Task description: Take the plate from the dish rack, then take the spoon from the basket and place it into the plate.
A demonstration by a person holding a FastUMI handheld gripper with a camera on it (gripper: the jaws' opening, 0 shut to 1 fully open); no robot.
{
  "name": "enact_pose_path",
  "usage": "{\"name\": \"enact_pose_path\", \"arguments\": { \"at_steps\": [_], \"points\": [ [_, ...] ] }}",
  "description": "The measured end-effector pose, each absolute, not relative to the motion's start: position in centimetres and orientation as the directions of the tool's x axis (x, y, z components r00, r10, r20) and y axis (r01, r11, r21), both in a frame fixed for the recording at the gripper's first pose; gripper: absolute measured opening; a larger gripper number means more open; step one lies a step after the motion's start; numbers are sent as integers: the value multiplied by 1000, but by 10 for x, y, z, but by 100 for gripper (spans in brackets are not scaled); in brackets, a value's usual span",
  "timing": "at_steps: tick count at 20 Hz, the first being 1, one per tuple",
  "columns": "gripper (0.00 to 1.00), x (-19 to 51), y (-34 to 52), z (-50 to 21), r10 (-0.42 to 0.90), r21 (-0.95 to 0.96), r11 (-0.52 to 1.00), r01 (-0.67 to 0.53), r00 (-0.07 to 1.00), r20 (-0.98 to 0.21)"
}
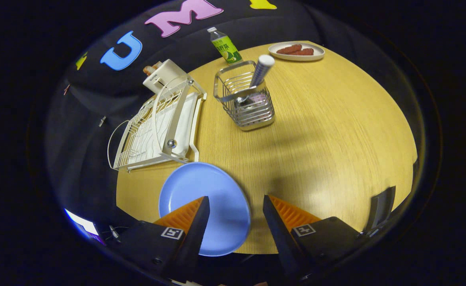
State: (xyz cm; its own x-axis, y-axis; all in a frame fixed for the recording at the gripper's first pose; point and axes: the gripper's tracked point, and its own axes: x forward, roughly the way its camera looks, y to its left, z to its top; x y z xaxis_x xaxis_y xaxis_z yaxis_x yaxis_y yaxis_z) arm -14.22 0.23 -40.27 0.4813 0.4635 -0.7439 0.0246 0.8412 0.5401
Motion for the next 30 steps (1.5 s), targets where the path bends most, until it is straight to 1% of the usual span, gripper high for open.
{"name": "enact_pose_path", "arguments": {
  "at_steps": [1, 2, 5, 6, 9, 11, 16, 17, 18, 19, 21, 22, 23, 24, 25, 26, 28, 29, 30],
  "points": [
    [86, -138, -2, -388, 459, 527, 850, -13, 508, -728],
    [91, -132, -6, -373, 455, 510, 858, -51, 537, -711],
    [92, -110, -19, -325, 442, 458, 876, -148, 625, -643],
    [97, -101, -28, -312, 424, 427, 889, -167, 655, -626],
    [99, -72, -50, -286, 364, 319, 925, -206, 718, -594],
    [99, -52, -60, -287, 340, 258, 939, -227, 729, -595],
    [99, -22, -71, -323, 324, 187, 945, -269, 676, -661],
    [97, -17, -71, -330, 325, 177, 943, -281, 667, -671],
    [91, -14, -72, -337, 324, 169, 942, -289, 657, -680],
    [87, -12, -69, -343, 328, 170, 940, -296, 645, -690],
    [74, -8, -62, -352, 346, 180, 932, -315, 625, -700],
    [62, -6, -61, -357, 345, 172, 930, -323, 618, -706],
    [55, -6, -60, -362, 341, 162, 930, -330, 611, -714],
    [43, -7, -61, -366, 334, 154, 931, -332, 601, -726],
    [37, -8, -61, -371, 322, 144, 934, -328, 595, -736],
    [26, -8, -61, -369, 324, 152, 935, -322, 591, -739],
    [17, -9, -57, -370, 343, 178, 930, -323, 577, -741],
    [16, -9, -58, -369, 345, 177, 928, -327, 579, -739],
    [13, -9, -59, -369, 342, 172, 929, -328, 582, -737]
  ]
}}
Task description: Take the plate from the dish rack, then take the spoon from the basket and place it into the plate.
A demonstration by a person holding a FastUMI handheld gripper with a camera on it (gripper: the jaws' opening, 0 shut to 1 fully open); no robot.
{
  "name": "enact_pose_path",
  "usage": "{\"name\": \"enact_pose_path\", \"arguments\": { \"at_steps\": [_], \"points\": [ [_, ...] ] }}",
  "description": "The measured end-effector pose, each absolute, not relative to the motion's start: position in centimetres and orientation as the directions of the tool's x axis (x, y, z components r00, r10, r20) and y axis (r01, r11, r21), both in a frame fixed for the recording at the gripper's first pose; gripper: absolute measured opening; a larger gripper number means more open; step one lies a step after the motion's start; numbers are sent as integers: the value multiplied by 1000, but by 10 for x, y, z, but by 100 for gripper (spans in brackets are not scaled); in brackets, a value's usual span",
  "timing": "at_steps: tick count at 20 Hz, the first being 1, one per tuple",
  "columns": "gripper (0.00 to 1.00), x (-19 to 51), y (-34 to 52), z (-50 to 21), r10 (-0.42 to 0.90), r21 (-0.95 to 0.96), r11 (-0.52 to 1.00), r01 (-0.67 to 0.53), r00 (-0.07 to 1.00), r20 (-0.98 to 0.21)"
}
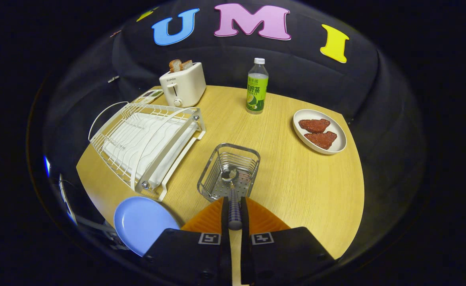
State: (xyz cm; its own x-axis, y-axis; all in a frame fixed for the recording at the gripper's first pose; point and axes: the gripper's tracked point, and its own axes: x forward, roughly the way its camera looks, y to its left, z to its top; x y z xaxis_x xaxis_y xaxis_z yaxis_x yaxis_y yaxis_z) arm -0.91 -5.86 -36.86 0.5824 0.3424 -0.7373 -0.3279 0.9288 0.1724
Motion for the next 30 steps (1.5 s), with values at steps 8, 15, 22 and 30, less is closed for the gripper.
{"name": "enact_pose_path", "arguments": {
  "at_steps": [8, 15, 22, 30],
  "points": [
    [11, -21, -73, -322, 329, 211, 944, -255, 645, -690],
    [11, -56, -70, -228, 375, 255, 927, -276, 738, -561],
    [11, -130, -22, -198, 539, 370, 841, -394, 663, -520],
    [11, -181, 36, -302, 550, 373, 832, -411, 523, -652]
  ]
}}
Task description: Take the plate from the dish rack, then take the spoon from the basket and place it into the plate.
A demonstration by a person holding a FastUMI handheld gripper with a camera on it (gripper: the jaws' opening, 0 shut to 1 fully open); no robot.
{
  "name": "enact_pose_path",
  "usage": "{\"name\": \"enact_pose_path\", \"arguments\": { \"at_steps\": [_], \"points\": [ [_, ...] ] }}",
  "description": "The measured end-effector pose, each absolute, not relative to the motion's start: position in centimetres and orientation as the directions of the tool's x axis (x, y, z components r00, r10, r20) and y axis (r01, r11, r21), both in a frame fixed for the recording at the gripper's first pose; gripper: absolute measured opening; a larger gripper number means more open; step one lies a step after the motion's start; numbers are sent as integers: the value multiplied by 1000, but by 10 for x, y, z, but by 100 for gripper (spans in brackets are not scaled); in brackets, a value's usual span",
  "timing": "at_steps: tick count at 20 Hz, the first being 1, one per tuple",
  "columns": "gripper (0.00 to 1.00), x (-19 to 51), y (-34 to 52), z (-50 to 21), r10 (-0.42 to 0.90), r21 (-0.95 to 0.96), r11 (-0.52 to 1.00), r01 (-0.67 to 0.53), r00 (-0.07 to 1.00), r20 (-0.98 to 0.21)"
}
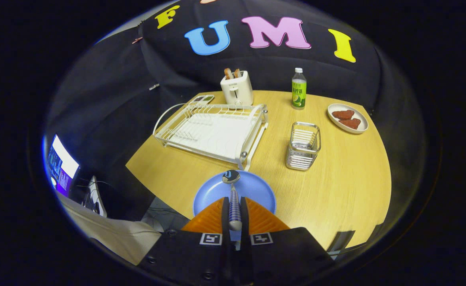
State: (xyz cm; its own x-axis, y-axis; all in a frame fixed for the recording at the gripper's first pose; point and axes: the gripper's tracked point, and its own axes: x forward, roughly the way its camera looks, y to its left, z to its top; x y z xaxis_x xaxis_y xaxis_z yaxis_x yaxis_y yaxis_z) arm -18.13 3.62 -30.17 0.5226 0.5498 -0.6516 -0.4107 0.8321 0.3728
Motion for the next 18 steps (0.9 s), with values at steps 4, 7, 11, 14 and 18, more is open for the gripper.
{"name": "enact_pose_path", "arguments": {
  "at_steps": [4, 7, 11, 14, 18],
  "points": [
    [11, -185, 49, -340, 527, 350, 844, -406, 510, -680],
    [12, -186, 55, -356, 521, 346, 848, -401, 514, -682],
    [17, -189, 53, -377, 506, 341, 855, -390, 489, -710],
    [21, -198, 48, -394, 480, 324, 866, -381, 453, -751],
    [36, -189, 44, -399, 451, 317, 885, -340, 465, -762]
  ]
}}
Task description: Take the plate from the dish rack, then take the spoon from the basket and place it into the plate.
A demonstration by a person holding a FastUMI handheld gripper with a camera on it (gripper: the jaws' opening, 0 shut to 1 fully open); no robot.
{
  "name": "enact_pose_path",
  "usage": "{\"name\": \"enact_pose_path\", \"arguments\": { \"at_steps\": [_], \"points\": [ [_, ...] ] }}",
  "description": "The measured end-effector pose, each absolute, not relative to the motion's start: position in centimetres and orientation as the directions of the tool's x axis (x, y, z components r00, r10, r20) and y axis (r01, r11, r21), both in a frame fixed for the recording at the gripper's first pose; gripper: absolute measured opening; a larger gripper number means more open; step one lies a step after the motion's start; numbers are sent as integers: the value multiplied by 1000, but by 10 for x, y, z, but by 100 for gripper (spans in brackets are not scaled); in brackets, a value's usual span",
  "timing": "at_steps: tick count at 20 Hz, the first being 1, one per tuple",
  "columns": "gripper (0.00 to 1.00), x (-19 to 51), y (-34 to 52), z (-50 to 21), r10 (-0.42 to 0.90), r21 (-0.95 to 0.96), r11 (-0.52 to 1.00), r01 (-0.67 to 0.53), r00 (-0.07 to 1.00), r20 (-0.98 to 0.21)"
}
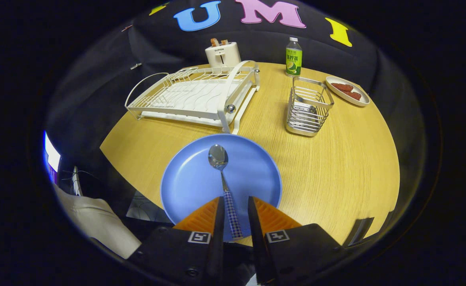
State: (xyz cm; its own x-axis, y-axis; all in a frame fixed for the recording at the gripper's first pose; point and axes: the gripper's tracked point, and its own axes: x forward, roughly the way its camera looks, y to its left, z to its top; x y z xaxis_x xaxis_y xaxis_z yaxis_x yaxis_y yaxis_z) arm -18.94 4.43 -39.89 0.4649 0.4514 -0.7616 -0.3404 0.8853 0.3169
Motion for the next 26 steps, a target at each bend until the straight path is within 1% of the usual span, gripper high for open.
{"name": "enact_pose_path", "arguments": {
  "at_steps": [1, 2, 3, 4, 5, 6, 10, 16, 20, 23, 26],
  "points": [
    [43, -189, 46, -398, 456, 326, 884, -336, 465, -759],
    [62, -186, 46, -397, 455, 327, 885, -333, 467, -758],
    [73, -186, 47, -399, 457, 329, 884, -332, 465, -758],
    [91, -186, 47, -400, 454, 327, 885, -331, 463, -761],
    [98, -187, 47, -398, 455, 329, 885, -331, 460, -762],
    [100, -186, 49, -399, 458, 330, 883, -333, 459, -761],
    [100, -180, 48, -385, 464, 333, 881, -335, 479, -745],
    [99, -137, 33, -319, 451, 308, 892, -331, 602, -659],
    [99, -93, 8, -257, 402, 251, 916, -314, 719, -567],
    [99, -66, -16, -204, 352, 203, 935, -289, 808, -473],
    [99, -48, -42, -151, 304, 151, 952, -265, 875, -378]
  ]
}}
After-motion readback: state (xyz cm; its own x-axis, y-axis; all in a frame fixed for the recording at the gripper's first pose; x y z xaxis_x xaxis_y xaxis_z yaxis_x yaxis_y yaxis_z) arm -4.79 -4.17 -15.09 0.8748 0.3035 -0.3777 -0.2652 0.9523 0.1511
